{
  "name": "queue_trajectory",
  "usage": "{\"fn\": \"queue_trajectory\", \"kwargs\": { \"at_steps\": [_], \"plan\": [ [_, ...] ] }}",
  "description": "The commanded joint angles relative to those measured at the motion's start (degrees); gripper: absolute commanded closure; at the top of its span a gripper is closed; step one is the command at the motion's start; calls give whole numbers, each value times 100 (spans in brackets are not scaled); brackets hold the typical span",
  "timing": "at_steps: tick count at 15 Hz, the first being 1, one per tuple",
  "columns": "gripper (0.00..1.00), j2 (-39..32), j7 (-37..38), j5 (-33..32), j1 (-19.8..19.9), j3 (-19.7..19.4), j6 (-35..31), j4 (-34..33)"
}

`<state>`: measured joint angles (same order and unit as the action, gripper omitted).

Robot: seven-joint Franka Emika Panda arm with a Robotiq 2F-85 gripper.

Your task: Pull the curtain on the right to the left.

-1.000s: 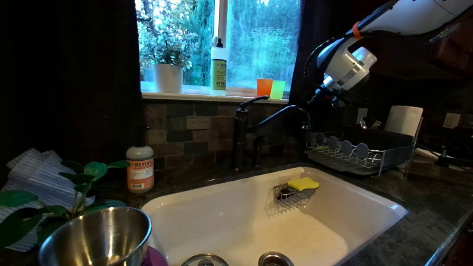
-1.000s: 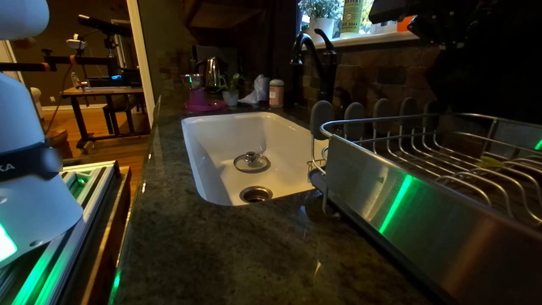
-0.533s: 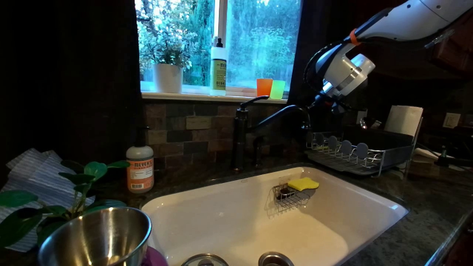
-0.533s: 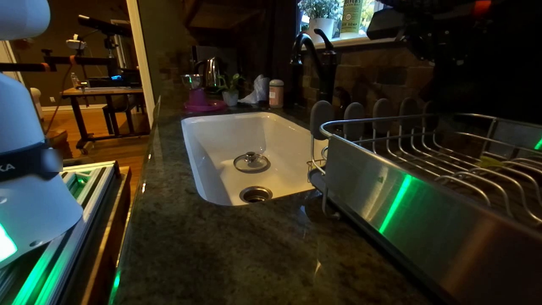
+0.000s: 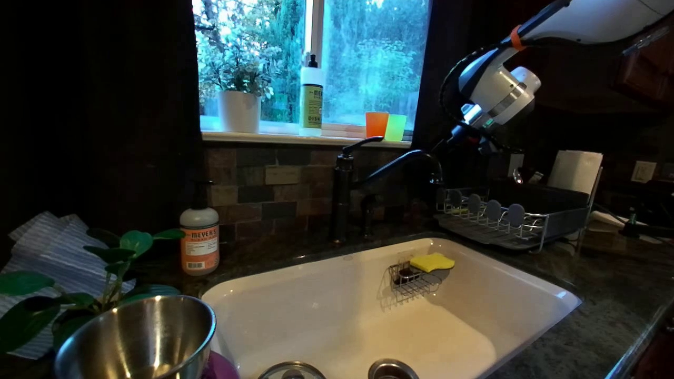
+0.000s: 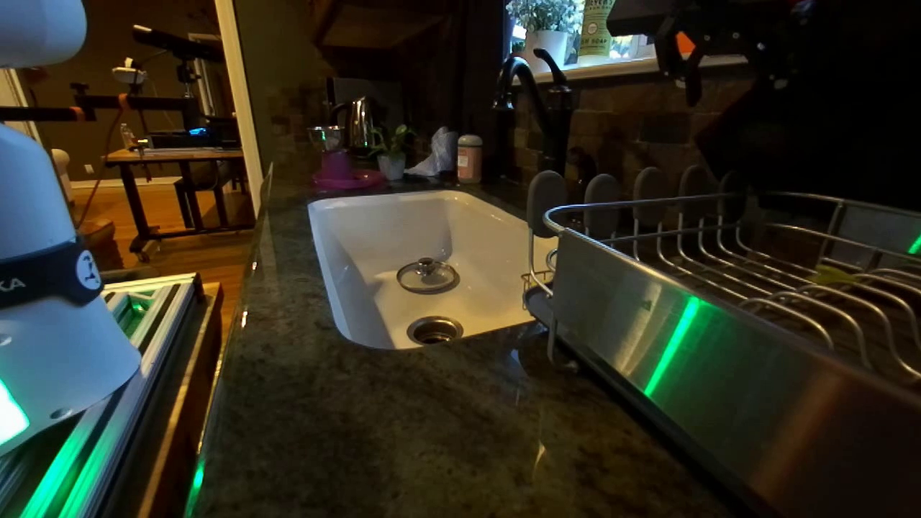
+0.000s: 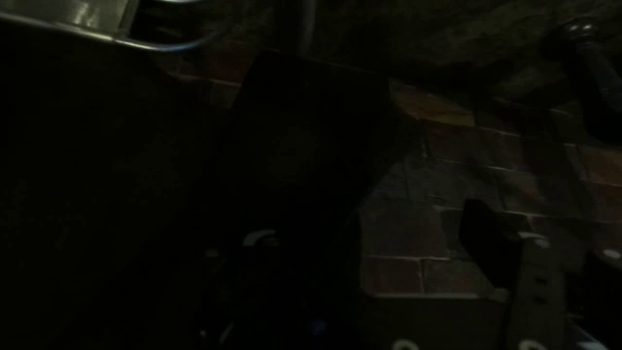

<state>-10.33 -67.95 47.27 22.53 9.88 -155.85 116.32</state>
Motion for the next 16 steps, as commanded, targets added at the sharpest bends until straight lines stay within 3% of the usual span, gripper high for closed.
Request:
{"fn": "queue_trajectory", "kwargs": {
  "at_steps": [1, 3, 4, 9, 14, 16],
  "plan": [
    [0, 442, 193, -223, -13, -32, 424, 340],
    [0, 479, 219, -291, -11, -22, 671, 331],
    [0, 521, 189, -237, -485, -500, 847, 311],
    [0, 745, 121, -363, -951, -857, 1647, 284],
    [0, 1160, 1621, -2437, -1160, -1329, 1491, 823],
    [0, 1280, 2092, -2888, -1109, -1516, 1466, 1028]
  ]
}}
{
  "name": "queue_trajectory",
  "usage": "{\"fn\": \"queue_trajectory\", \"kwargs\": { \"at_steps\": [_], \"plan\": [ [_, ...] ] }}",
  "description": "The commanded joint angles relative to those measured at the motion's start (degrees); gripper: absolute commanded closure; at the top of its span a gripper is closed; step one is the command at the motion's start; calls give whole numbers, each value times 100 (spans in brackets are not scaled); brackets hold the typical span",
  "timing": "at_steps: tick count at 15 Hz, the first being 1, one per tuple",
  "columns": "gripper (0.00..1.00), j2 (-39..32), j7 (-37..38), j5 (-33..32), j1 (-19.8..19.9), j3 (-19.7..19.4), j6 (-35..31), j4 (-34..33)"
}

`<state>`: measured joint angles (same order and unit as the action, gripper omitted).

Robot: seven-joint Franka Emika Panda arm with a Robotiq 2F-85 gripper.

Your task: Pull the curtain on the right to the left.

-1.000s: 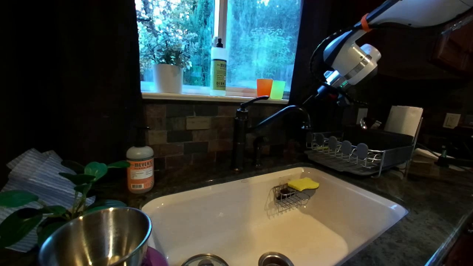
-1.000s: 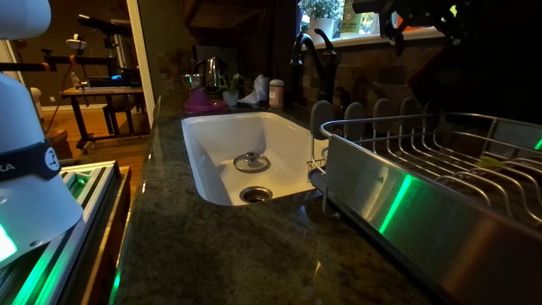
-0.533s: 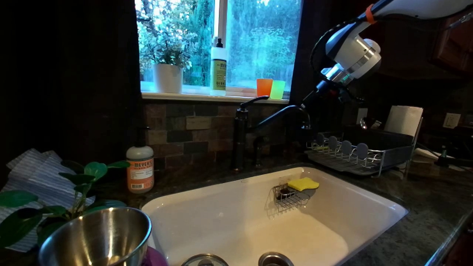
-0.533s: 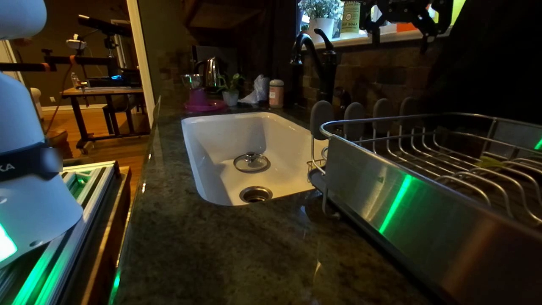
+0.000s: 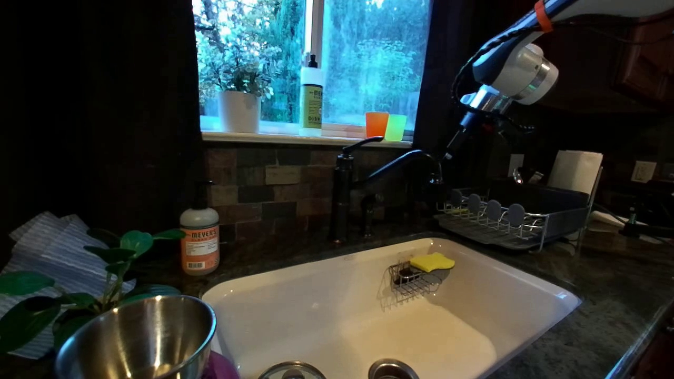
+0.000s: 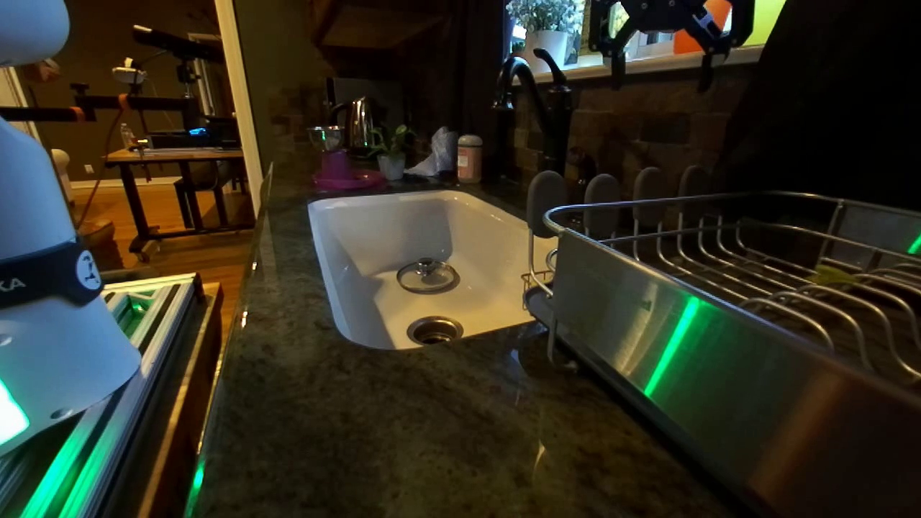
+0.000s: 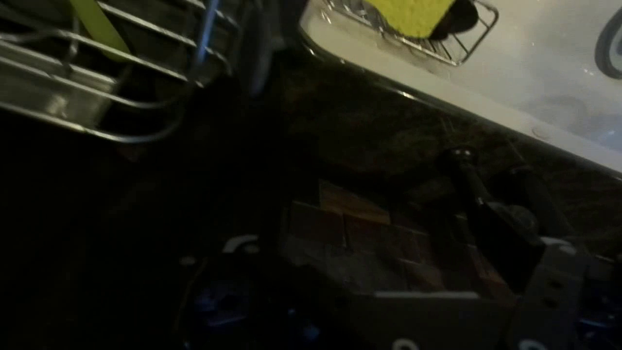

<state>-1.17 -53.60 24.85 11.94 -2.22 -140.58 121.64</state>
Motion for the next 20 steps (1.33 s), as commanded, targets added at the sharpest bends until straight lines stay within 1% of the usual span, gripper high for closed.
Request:
{"fn": "queue_trajectory", "kwargs": {
  "at_steps": [1, 2, 3, 4, 5, 6, 7, 8, 9, 10, 12, 16, 18, 19, 20],
  "plan": [
    [0, 393, 835, -697, -36, -393, -140, 583],
    [0, 408, 902, -525, -39, -470, -392, 679],
    [0, 422, 721, -6, -60, -537, -786, 786],
    [0, 410, 472, 454, -92, -589, -1027, 855],
    [0, 360, 217, 826, -120, -626, -1502, 932],
    [0, 284, -148, 1408, -36, -536, -1836, 937],
    [0, 178, -499, 1878, -51, -542, -2086, 873],
    [0, 59, -752, 2219, -25, -551, -2052, 754],
    [0, -25, -652, 2081, 37, -579, -1953, 713],
    [0, 136, -484, 1836, 14, -542, -1913, 787],
    [0, 45, -512, 1896, 44, -569, -1913, 758],
    [0, -409, -1113, 2940, -26, -401, -2231, 241],
    [0, -580, -1298, 3310, -43, -305, -2326, 24],
    [0, -686, -1309, 3376, -43, -269, -2371, -69],
    [0, -798, -1157, 3214, -54, -270, -2381, -115]
  ]
}}
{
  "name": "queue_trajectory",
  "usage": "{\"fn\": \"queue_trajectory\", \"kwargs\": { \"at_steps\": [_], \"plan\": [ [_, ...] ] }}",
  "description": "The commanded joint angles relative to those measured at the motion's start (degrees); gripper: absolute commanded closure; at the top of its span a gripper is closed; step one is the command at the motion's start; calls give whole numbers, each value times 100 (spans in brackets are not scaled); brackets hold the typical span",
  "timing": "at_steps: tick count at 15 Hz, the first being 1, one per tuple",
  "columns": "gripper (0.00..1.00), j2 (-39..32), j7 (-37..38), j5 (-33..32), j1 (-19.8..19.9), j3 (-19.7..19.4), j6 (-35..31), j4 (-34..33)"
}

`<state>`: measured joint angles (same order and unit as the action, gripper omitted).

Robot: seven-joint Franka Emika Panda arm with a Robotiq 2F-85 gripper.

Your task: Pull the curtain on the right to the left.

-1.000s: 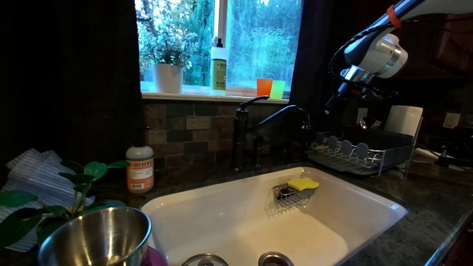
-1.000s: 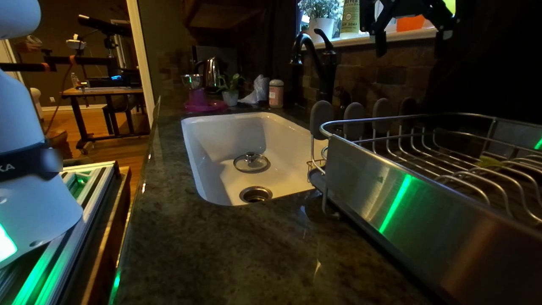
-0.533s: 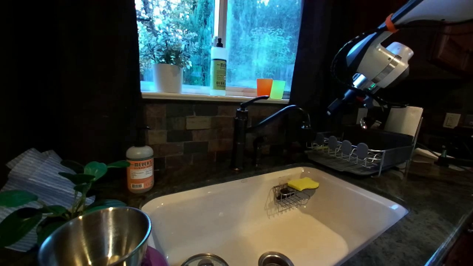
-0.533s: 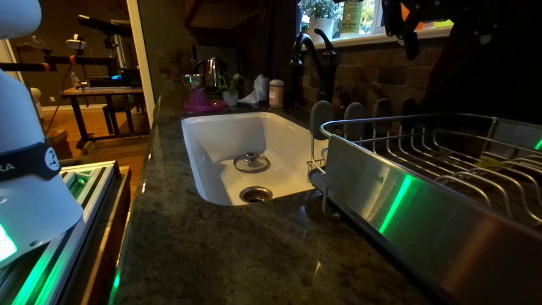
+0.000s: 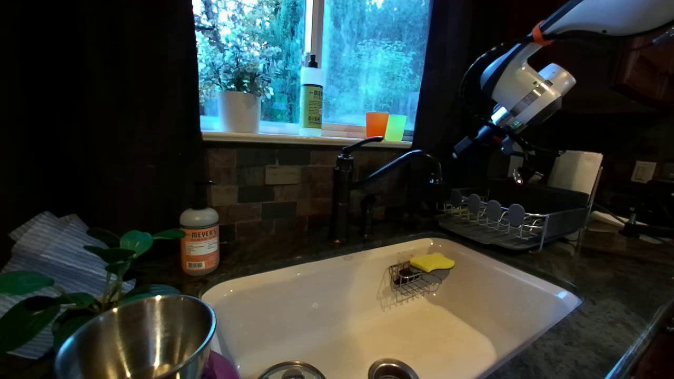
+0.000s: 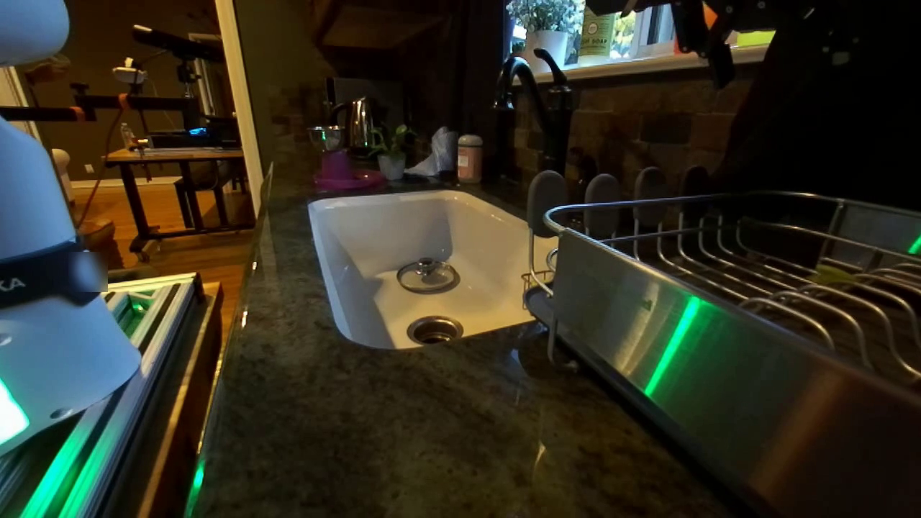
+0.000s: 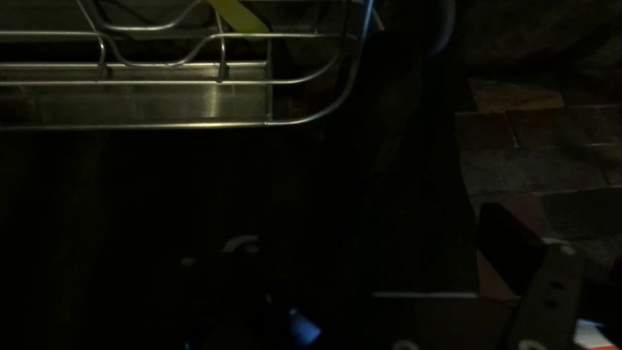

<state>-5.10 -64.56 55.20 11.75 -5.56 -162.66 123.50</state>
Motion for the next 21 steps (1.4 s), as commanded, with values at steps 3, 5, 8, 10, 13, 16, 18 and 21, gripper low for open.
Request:
{"fn": "queue_trajectory", "kwargs": {
  "at_steps": [3, 5, 8, 10, 13, 16, 18, 21],
  "plan": [
    [0, -649, 406, -347, -93, -13, -180, -329],
    [0, -775, 614, -550, -108, -50, -138, -346],
    [0, -964, 785, -678, -103, -45, -146, -430],
    [27, -1029, 708, -562, -76, 19, -203, -510],
    [51, -1050, 789, -655, -107, -14, -221, -574],
    [75, -1029, 1079, -980, -176, -126, -170, -536],
    [91, -1005, 1174, -1076, -175, -130, -160, -549],
    [100, -921, 848, -681, -66, 82, -244, -659]
  ]
}}
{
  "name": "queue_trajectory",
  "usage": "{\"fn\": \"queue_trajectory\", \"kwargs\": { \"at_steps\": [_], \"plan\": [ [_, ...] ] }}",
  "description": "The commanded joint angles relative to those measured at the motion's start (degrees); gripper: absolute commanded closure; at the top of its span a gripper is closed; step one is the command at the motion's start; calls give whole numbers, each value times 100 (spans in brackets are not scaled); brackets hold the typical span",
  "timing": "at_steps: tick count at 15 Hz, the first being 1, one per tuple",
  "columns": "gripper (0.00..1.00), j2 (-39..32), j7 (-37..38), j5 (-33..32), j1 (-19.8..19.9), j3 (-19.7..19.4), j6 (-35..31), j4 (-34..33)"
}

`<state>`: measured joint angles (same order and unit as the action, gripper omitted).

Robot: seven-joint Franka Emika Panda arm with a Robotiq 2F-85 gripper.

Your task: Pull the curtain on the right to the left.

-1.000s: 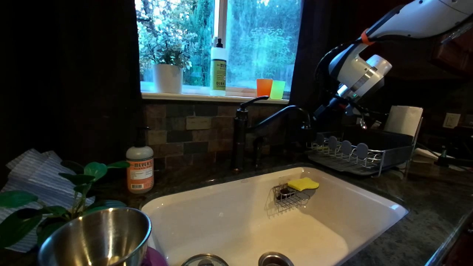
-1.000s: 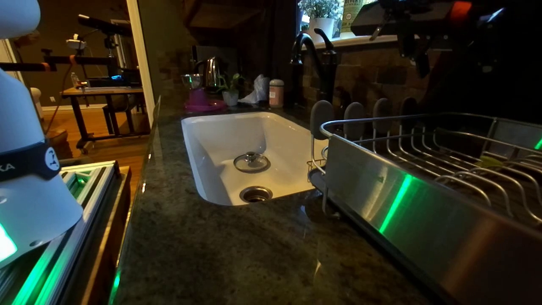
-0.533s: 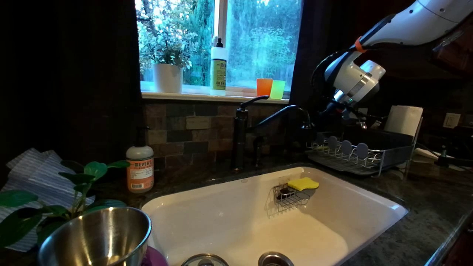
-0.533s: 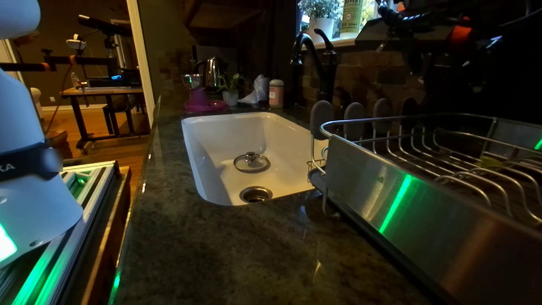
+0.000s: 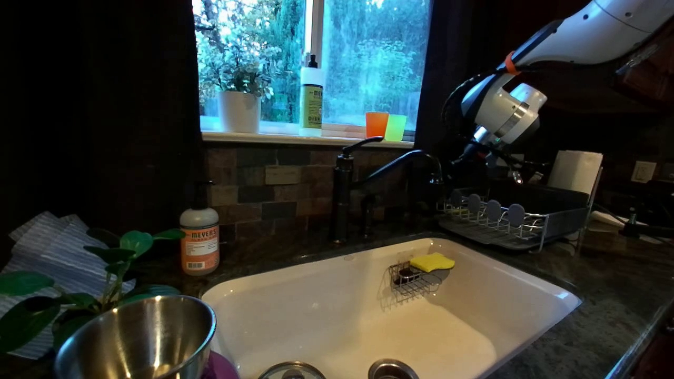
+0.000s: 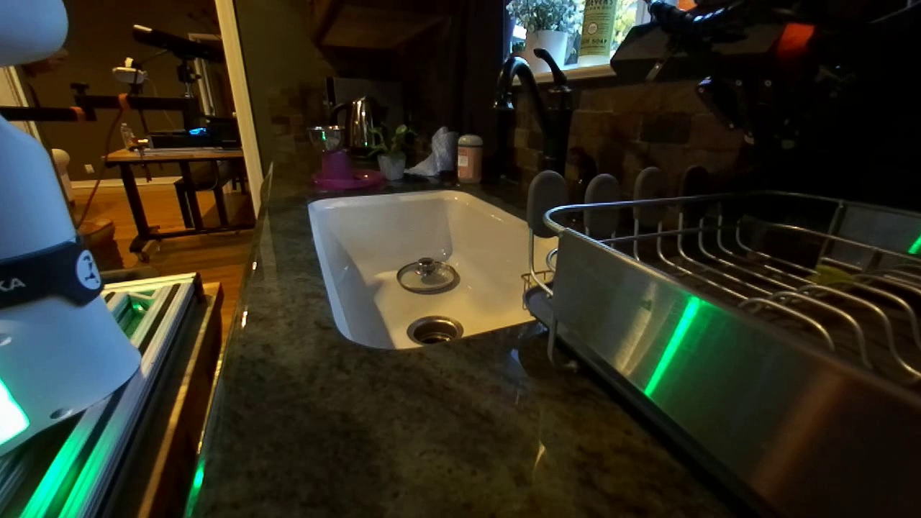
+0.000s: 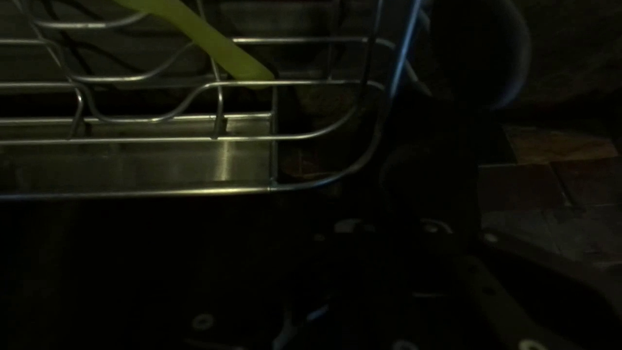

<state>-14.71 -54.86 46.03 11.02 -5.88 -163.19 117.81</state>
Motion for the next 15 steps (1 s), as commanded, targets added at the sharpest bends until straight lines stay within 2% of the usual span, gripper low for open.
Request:
{"fn": "queue_trajectory", "kwargs": {
  "at_steps": [1, 4, 7, 10, 15],
  "plan": [
    [100, 85, -284, 466, 52, 218, -240, -154],
    [100, 152, -883, 1303, 168, 542, -543, -417],
    [100, 41, -1258, 1732, 185, 672, -648, -625],
    [100, -95, -1419, 1899, 173, 692, -604, -672],
    [100, -377, -1331, 1759, 150, 661, -411, -701]
  ]
}}
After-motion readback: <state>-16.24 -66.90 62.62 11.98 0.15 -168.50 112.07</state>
